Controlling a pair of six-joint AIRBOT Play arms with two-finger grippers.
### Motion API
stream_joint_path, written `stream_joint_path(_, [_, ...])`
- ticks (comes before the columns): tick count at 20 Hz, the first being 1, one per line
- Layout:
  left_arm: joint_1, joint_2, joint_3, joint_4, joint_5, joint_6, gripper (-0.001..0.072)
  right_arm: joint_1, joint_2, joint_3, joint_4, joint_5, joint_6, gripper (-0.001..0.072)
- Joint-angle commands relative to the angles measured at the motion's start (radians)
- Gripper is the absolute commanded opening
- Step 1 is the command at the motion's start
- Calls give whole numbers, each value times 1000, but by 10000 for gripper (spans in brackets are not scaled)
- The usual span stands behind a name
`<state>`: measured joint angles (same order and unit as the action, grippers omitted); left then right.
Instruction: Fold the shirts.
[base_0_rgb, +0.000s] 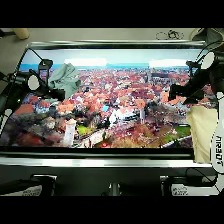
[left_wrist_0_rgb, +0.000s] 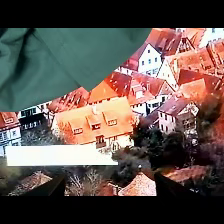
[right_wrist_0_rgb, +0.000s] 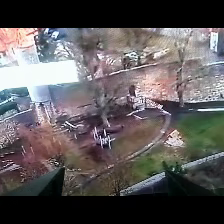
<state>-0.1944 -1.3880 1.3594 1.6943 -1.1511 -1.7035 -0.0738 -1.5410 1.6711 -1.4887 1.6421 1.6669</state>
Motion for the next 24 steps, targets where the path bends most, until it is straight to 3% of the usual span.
stream_joint_path(1, [0, -1, 0, 0, 0, 0, 650, 1, -1, 1, 0, 0, 0, 691])
stream_joint_path(12, [0, -1, 0, 0, 0, 0, 650, 1, -1, 1, 0, 0, 0, 691])
stream_joint_path(14, [0, -1, 0, -10, 13, -35, 650, 1, -1, 1, 2, -9, 0, 690])
stream_joint_path(18, [-1, -3, 0, -90, 218, -78, 650, 1, -1, 1, 11, -148, 4, 691])
stream_joint_path(19, [0, -14, 0, -90, 320, -78, 650, 1, -1, 1, 8, -166, 4, 691])
stream_joint_path(20, [10, -41, 17, -90, 406, -87, 604, 1, -2, 1, 0, -192, 8, 691])
stream_joint_path(22, [56, -168, 154, -110, 352, -129, 585, 1, -2, 1, 0, -227, 12, 691])
stream_joint_path(24, [102, -354, 367, -253, 219, -50, 625, 1, -4, 1, 0, -239, 12, 691])
